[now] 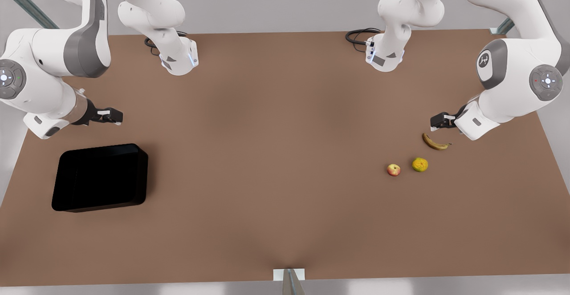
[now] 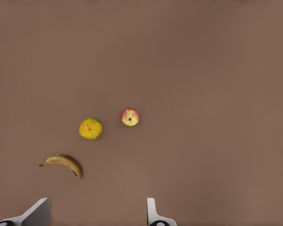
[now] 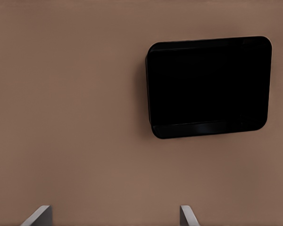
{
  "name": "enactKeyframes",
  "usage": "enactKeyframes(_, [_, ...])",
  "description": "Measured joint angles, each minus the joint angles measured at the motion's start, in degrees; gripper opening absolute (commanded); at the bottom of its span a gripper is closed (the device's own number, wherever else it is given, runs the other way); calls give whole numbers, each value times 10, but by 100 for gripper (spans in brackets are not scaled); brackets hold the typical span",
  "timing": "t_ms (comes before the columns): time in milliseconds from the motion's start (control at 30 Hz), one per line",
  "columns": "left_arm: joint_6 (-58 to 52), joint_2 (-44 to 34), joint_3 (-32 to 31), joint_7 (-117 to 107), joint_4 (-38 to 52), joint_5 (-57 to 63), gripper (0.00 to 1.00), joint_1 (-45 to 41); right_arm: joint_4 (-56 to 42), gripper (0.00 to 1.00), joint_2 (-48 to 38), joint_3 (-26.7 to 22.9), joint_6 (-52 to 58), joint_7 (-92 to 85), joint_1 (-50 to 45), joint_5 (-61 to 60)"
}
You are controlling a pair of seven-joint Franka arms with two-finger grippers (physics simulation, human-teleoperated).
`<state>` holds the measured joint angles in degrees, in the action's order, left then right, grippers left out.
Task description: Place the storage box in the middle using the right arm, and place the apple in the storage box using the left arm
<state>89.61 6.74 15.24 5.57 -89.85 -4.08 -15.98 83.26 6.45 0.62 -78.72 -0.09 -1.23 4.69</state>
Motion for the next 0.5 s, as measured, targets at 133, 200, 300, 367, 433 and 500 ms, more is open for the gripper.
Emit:
enactKeyframes(133, [2, 0, 0, 2, 0, 0, 100, 0, -5, 100, 26, -2, -3, 1, -1, 3])
enactKeyframes(200, [2, 0, 0, 3, 0, 0, 100, 0, -31, 100, 78, -39, -4, -7, 13, 6])
enactKeyframes(300, [3, 0, 0, 5, 0, 0, 100, 0, -70, 100, 159, -156, -27, -53, 71, 4])
enactKeyframes(367, [3, 0, 0, 5, 0, 0, 100, 0, -73, 100, 191, -179, -57, -93, 118, -3])
enactKeyframes(433, [3, 0, 0, 6, 0, 0, 100, 0, -70, 100, 233, -191, -98, -134, 139, -29])
enactKeyframes(500, [3, -1, 0, 7, 0, 0, 100, 0, -69, 100, 284, -194, -149, -181, 139, -66])
